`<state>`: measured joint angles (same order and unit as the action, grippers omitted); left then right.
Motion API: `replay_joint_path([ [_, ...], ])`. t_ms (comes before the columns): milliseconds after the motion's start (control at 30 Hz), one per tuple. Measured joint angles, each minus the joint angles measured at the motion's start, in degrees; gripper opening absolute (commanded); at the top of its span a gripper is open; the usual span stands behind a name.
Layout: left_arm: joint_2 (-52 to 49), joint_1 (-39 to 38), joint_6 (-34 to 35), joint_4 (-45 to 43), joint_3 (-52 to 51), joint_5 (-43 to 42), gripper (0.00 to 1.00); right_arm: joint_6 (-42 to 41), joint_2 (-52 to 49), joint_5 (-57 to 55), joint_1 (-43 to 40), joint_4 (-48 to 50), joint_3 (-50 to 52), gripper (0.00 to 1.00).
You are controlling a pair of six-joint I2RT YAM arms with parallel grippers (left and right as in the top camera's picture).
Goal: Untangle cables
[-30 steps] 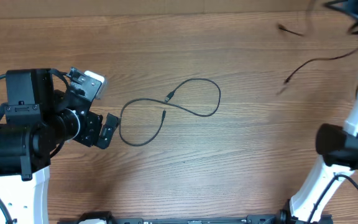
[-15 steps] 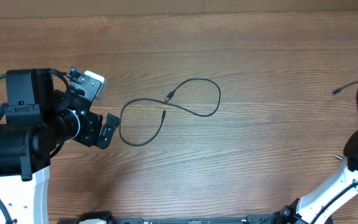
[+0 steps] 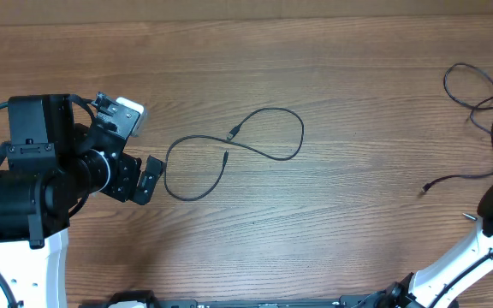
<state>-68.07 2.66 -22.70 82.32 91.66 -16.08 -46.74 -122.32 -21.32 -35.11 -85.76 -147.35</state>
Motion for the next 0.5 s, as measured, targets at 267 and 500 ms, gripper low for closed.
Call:
replay_joint_path([
  [267,0.00,0.00,0.00,0.00,0.00,0.00,1.00,21.86,0.00,24.52,5.44,-2.23,0.00,1.00],
  [500,0.00,0.00,0.00,0.00,0.00,0.00,1.00,30.53,0.02,28.94,19.17,-4.61,1.03,1.00],
])
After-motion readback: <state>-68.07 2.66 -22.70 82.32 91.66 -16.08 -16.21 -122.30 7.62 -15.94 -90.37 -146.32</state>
